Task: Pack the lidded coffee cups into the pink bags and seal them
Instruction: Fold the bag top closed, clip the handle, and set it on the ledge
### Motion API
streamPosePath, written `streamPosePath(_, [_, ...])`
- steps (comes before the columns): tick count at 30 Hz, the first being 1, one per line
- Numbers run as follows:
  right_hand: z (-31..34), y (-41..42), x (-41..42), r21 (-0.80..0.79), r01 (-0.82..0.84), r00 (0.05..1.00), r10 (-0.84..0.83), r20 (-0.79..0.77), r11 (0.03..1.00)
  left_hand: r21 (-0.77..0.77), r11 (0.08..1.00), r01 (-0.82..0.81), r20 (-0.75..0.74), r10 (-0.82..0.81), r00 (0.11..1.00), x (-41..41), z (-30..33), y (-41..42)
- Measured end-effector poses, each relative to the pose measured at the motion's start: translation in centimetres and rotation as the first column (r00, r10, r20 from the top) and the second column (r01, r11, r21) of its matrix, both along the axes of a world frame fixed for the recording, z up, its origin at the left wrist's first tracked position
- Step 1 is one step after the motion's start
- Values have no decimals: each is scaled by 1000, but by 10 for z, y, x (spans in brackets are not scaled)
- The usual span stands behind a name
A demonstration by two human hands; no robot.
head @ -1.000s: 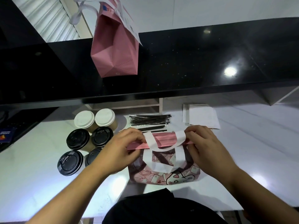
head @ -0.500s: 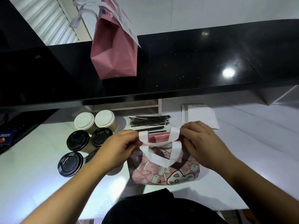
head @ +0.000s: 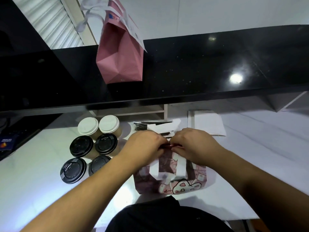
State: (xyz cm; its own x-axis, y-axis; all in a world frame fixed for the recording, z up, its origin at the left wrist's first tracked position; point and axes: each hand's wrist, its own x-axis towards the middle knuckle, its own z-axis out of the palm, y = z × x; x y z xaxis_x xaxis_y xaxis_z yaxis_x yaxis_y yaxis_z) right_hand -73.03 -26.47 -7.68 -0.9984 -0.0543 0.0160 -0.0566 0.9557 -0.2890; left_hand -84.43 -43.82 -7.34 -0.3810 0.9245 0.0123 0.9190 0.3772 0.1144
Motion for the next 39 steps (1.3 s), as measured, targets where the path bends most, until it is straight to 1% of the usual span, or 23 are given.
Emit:
streamPosePath(2, [-2, 1, 4, 14, 4, 1000, -4, -14, 1000, 1, 1000, -5, 0, 5, 1000, 2, -3, 0])
streamPosePath(4, [-4, 4, 11, 17, -3, 999, 4, -36, 1000, 22, 1000, -10, 38, 9, 999, 1, -6, -4])
streamPosePath(6, [-5, 10, 20, -16, 9, 999, -10, -52, 1000, 25, 1000, -13, 87, 11, 996, -1, -7, -9])
streamPosePath(9, [-9, 19, 31, -84, 39, 999, -41, -33, 996, 32, 999, -23, 123, 19, 992, 0, -7, -12])
streamPosePath(12, [-11, 25, 37, -122, 44, 999, -46, -19, 992, 41, 999, -5, 98, 1, 995, 2, -8, -12])
streamPosePath(14, [-11, 30, 41, -136, 56, 998, -59, -24, 989, 32, 999, -27, 91, 24, 996, 0, -7, -18])
streamPosePath(19, [-11, 44, 51, -124, 57, 997, -64, -51, 991, 18, 998, -54, 142, 51, 989, -14, -5, -49])
streamPosePath(23, [-9, 49, 56, -125, 68, 994, -78, -82, 990, 75, 995, -69, 216, 51, 975, -22, -4, -69])
streamPosePath(25, [-9, 49, 58, -125, 64, 993, -76, -91, 990, 78, 995, -65, 243, 44, 969, -24, -4, -74])
streamPosePath(27, [-7, 51, 60, -151, 80, 991, -94, -90, 985, 82, 995, -60, 231, 39, 972, -24, -3, -82])
streamPosePath(29, [-5, 52, 63, -188, 83, 991, -101, -91, 979, 127, 990, -62, 211, 35, 977, -24, -2, -89])
streamPosePath(34, [-7, 50, 66, -240, 96, 991, -114, -62, 966, 188, 978, -91, 231, 46, 972, -21, -4, -91])
streamPosePath(36, [-9, 49, 65, -218, 116, 990, -131, -58, 969, 184, 976, -115, 213, 74, 974, -23, -6, -89])
streamPosePath(39, [-10, 42, 60, -157, 135, 989, -144, -45, 978, 156, 984, -84, 160, 59, 985, -22, -10, -84])
